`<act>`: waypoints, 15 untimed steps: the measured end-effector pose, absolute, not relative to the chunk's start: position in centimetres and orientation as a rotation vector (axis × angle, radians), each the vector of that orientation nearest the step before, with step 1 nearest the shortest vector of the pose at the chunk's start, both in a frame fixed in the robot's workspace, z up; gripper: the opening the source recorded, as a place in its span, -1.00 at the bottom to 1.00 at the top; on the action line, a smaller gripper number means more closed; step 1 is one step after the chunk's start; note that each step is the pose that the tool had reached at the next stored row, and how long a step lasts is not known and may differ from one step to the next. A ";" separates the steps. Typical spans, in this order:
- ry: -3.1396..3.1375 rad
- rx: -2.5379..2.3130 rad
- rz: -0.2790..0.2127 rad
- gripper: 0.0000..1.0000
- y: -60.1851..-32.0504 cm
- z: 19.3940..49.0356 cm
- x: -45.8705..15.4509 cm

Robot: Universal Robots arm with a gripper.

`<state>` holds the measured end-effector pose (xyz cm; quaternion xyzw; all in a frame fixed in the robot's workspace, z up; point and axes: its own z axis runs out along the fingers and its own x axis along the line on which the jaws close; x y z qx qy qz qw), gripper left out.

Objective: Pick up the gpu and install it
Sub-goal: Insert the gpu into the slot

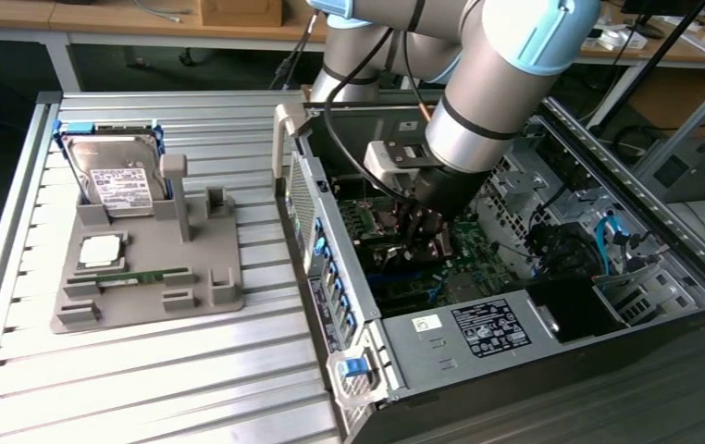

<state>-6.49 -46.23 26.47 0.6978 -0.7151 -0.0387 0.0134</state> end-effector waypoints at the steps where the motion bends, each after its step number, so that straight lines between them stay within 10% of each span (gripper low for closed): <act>1: -2.227 2.174 -0.121 -0.47 -46.2 26.5 -6.5; 15: -2.211 2.171 -0.097 -0.47 -45.9 26.4 -6.5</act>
